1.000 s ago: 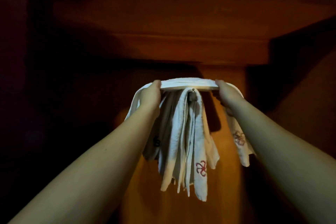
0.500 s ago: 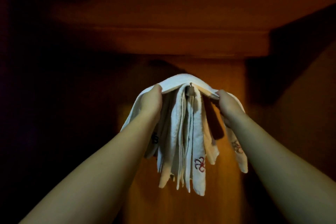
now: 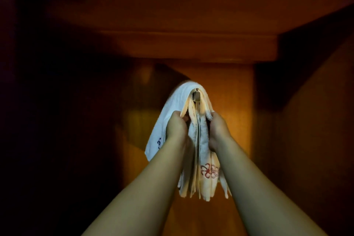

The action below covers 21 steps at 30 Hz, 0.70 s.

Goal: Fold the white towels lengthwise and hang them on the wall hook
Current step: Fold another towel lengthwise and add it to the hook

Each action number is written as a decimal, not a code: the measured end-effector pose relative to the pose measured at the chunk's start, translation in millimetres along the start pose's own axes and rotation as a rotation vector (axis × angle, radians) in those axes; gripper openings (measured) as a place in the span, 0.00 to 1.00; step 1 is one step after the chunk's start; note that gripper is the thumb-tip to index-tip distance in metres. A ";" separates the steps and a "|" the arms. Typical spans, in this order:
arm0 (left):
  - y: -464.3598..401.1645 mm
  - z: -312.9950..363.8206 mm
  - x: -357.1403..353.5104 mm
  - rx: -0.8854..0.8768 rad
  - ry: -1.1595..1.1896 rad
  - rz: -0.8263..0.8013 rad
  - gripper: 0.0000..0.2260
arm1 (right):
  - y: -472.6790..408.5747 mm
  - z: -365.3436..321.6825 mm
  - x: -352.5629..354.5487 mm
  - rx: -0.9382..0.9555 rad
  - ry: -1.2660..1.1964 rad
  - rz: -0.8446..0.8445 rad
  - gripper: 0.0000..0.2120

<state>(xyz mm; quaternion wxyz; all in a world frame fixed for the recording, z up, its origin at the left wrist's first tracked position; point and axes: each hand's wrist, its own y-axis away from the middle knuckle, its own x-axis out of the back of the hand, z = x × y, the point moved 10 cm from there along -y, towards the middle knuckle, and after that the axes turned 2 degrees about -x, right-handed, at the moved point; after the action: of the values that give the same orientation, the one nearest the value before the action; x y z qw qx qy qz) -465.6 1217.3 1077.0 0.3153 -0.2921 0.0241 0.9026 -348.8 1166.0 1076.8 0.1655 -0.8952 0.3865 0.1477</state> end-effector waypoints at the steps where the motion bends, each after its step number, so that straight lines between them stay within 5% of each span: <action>1: 1.5 2.5 0.0 -0.009 -0.001 0.001 0.17 | 1.6 0.2 -2.0 -0.013 -0.006 -0.006 0.21; 11: 6.2 12.6 6.2 0.032 -0.004 0.054 0.16 | 2.3 -11.9 5.8 -0.063 0.026 0.021 0.20; 15: 17.8 -9.6 7.7 0.103 0.001 0.061 0.20 | 17.9 16.1 11.7 -0.229 0.032 0.084 0.21; 21: 56.0 -50.3 71.2 0.328 -0.359 0.062 0.21 | 73.5 66.8 58.3 -0.468 0.353 0.201 0.25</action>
<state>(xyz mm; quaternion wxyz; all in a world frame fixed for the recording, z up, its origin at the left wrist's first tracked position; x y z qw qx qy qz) -517.4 1200.5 988.8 0.3299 -0.0708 0.1230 0.9333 -374.0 1108.4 980.3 -0.1301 -0.8781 0.4514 0.0905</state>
